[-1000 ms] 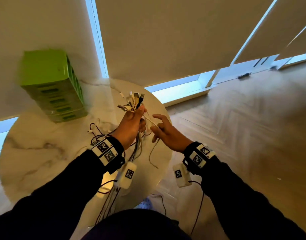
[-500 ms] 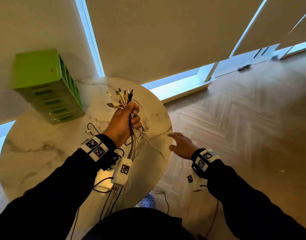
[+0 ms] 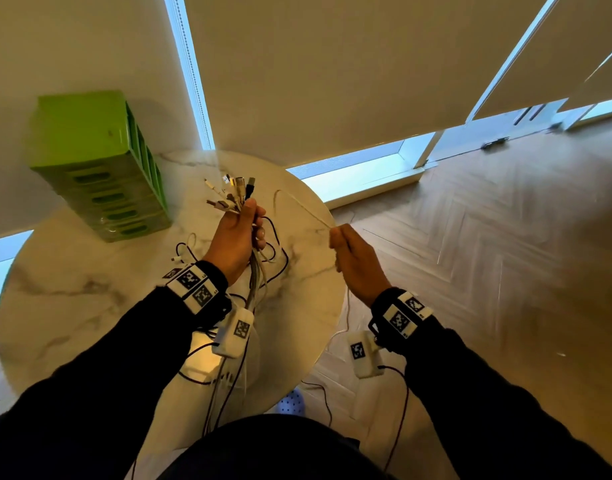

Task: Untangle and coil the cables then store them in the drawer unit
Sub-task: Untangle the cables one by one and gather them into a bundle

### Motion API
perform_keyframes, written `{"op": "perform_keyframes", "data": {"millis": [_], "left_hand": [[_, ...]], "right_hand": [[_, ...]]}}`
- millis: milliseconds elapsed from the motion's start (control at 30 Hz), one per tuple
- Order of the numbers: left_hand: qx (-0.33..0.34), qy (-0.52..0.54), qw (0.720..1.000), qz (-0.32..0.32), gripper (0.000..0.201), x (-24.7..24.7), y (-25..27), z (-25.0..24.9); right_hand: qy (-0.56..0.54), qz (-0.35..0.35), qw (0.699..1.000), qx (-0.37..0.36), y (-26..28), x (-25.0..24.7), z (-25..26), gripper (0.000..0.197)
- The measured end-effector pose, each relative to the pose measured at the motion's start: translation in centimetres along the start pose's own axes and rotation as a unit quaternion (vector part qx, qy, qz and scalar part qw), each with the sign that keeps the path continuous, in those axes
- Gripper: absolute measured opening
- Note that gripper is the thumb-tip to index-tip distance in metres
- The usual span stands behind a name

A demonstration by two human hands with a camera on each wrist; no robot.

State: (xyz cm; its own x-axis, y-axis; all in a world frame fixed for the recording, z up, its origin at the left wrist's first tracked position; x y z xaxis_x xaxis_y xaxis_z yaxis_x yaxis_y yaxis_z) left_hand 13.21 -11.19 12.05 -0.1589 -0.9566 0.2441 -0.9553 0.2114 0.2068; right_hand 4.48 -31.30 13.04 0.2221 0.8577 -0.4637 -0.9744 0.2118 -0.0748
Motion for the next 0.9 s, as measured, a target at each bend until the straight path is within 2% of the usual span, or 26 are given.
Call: {"op": "perform_keyframes", "data": {"millis": [33, 67, 100, 167, 200, 233, 267, 333, 367, 400, 467, 567, 667, 767, 900], "left_hand": [[-0.003, 0.015, 1.000, -0.001, 0.034, -0.2, -0.2, -0.1], [-0.009, 0.035, 0.999, 0.003, 0.034, -0.3, -0.2, -0.2], [-0.017, 0.054, 0.998, 0.010, 0.034, -0.3, -0.2, -0.3], [-0.030, 0.087, 0.995, 0.031, 0.034, -0.1, 0.0, -0.6], [-0.035, 0.096, 0.994, 0.045, 0.033, 0.2, 0.2, -0.7], [-0.041, 0.101, 0.992, 0.062, 0.033, 0.5, 0.4, -0.9], [-0.047, 0.102, 0.990, 0.083, 0.034, 1.0, 0.7, -1.0], [-0.063, 0.093, 0.986, 0.121, 0.035, 1.9, 1.3, -1.3], [-0.069, 0.082, 0.985, 0.134, 0.035, 2.2, 1.7, -1.5], [-0.072, 0.066, 0.984, 0.147, 0.035, 2.5, 2.1, -1.9], [-0.065, 0.021, 0.983, 0.172, 0.036, 2.6, 2.6, -3.0], [-0.065, -0.035, 0.975, 0.208, 0.038, 1.9, 3.1, -4.9], [-0.074, -0.026, 0.975, 0.208, 0.036, -0.4, 3.4, -6.6], [-0.079, -0.014, 0.979, 0.188, 0.034, -3.1, 3.7, -7.6], [-0.070, 0.026, 0.981, 0.177, 0.031, -5.0, 4.0, -8.2]], "right_hand": [[0.028, -0.014, 0.999, 0.033, -0.7, -1.0, -2.2, 0.033], [0.095, 0.004, 0.992, 0.084, -1.3, -1.7, -5.0, 0.033], [0.192, 0.056, 0.968, 0.151, -1.5, -1.9, -8.5, 0.034], [0.333, 0.191, 0.874, 0.296, 0.3, -1.9, -14.2, 0.043], [0.353, 0.243, 0.840, 0.333, 1.3, -1.5, -15.5, 0.050], [0.343, 0.270, 0.835, 0.334, 1.7, -0.8, -15.2, 0.056], [0.296, 0.285, 0.859, 0.306, 1.6, 0.5, -13.7, 0.063], [0.123, 0.325, 0.913, 0.215, 1.3, 4.2, -8.0, 0.067], [0.027, 0.360, 0.914, 0.186, 1.5, 6.1, -4.7, 0.068], [-0.037, 0.391, 0.906, 0.159, 1.7, 7.8, -1.7, 0.069], [-0.097, 0.440, 0.885, 0.120, 1.7, 11.3, 2.1, 0.062], [-0.164, 0.504, 0.841, 0.107, 2.8, 16.1, 4.8, 0.042], [-0.202, 0.582, 0.780, 0.113, 5.3, 19.2, 5.7, 0.015], [-0.199, 0.621, 0.740, 0.164, 6.1, 19.1, 4.9, 0.022], [-0.081, 0.632, 0.743, 0.205, 4.4, 16.5, 1.8, 0.032]]}}
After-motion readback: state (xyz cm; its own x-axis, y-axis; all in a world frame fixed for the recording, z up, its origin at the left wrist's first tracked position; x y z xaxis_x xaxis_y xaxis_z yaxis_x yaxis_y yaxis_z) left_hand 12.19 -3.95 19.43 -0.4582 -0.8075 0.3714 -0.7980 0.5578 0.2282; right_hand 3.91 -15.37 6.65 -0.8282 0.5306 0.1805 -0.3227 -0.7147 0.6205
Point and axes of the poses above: each hand's wrist, its own y-axis away from the middle knuckle, its own x-axis out of the palm, z = x × y, the point moved 9 cm from there along -y, towards the middle knuckle, and after that the axes turned 1 degree about -x, right-handed, at the moved point
